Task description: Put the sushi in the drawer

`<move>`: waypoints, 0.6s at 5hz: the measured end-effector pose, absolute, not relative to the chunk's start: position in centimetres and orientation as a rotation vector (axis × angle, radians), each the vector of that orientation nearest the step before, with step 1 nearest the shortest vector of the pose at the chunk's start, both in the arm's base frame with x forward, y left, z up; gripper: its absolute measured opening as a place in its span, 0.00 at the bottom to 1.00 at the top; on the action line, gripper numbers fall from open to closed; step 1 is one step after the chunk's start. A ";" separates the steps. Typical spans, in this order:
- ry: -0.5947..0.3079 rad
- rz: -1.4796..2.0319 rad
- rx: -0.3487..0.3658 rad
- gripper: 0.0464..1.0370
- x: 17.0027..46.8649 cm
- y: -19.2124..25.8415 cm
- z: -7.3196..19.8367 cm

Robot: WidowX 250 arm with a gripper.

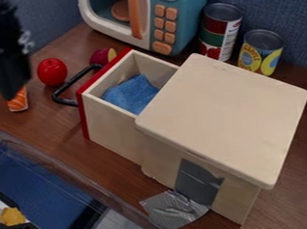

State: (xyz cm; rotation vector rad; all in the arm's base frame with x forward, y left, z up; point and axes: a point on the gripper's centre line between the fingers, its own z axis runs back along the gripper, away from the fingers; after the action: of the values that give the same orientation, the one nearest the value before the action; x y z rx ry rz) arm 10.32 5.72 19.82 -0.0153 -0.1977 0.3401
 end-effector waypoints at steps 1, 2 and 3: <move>-0.224 0.415 0.014 0.96 10.6 8.3 17.3; -0.207 0.437 0.024 0.96 11.8 10.4 15.7; -0.194 0.499 0.026 0.96 13.2 13.3 14.1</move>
State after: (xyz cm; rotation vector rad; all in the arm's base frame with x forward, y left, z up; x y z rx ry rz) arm 13.15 13.26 14.07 0.0259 -0.1938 0.4986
